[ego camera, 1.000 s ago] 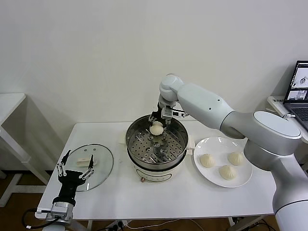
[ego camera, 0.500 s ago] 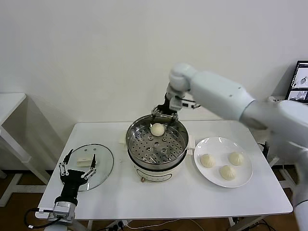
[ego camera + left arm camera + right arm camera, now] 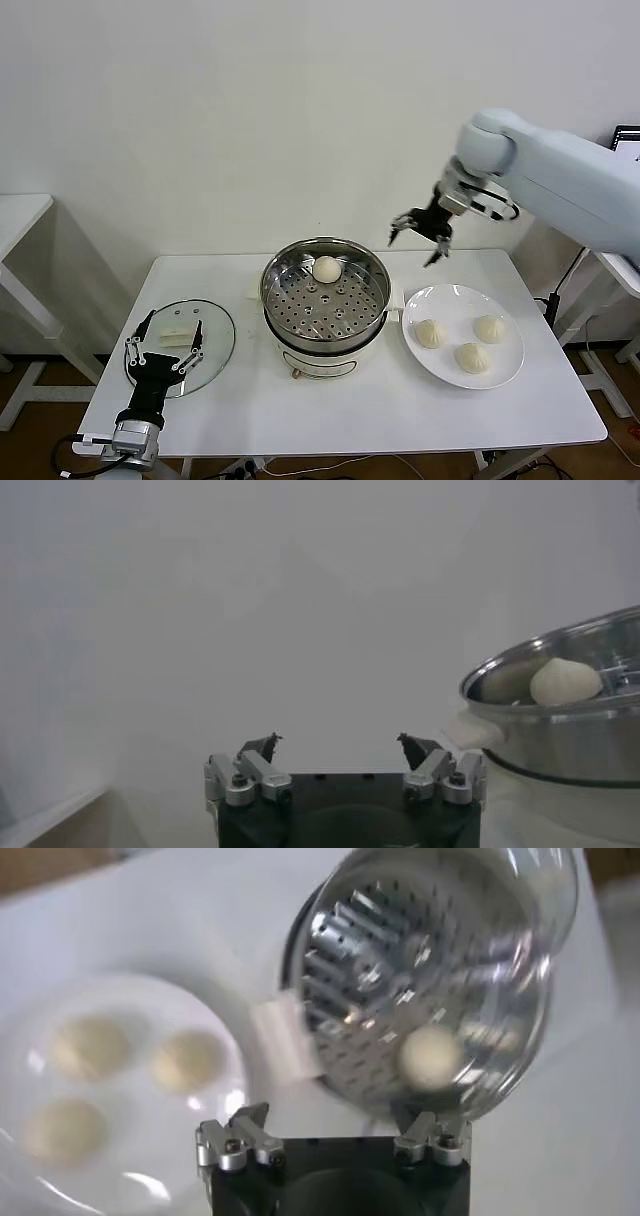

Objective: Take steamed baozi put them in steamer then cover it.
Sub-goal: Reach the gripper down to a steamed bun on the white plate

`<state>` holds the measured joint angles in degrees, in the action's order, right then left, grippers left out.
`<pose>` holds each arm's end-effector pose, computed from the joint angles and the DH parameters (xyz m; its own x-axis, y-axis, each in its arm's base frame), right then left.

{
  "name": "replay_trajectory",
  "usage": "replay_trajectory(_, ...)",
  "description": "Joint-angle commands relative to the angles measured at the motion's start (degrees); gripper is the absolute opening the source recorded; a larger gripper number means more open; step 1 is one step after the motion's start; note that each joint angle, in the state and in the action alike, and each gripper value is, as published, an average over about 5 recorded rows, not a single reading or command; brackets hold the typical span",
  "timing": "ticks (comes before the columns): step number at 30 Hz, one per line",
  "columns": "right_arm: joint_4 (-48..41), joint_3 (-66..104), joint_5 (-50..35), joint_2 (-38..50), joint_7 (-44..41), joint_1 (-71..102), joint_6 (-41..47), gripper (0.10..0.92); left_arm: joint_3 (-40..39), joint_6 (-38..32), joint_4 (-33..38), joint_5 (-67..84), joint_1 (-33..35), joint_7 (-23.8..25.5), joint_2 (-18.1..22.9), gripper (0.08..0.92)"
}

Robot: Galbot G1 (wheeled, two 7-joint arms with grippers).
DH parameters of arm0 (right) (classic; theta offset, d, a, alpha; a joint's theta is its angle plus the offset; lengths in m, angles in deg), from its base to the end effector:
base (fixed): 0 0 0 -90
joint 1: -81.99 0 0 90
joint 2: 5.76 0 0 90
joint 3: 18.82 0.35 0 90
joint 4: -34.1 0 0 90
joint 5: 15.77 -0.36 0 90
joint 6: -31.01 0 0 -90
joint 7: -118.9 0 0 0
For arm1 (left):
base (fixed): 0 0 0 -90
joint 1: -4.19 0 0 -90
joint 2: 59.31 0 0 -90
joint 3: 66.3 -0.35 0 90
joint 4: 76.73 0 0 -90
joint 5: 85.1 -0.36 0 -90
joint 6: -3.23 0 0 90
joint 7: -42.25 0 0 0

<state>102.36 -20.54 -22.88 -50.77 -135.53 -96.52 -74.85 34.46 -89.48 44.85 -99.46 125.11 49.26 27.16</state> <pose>0.5777 -0.1053 -0.0251 -0.1162 -0.2582 0.9591 -0.7740 -0.5816 -0.2504 0.1775 0.0671 -0.2901 -0.9997 0.0042 -0.0224 -0.0049 0.9191 0.3941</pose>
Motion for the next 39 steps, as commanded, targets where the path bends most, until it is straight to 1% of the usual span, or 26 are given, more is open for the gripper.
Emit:
replay_trajectory(1, 1.5, 5.9, -2.8, 8.2, -2.1, 9.6, 26.2, 0.823, -0.1, 0.0, -0.2, -0.1, 0.0, 0.0, 0.0, 0.823)
replay_trajectory(13, -5.0, 12.5, 4.6, 3.2, 3.6, 21.8, 27.4, 0.823, -0.2, -0.1, -1.2, -0.2, -0.7, -0.1, 0.4, 0.823)
replay_trajectory(28, -7.6, 14.7, 7.5, -1.2, 7.1, 26.2, 25.9, 0.823, -0.2, -0.2, -1.7, -0.1, -1.0, -0.1, 0.4, 0.823)
replay_trajectory(39, -9.0, 16.4, 9.8, -2.9, 8.1, 28.3, 25.4, 0.823, -0.1, -0.3, -1.7, -0.2, -0.7, -0.1, 0.5, 0.823)
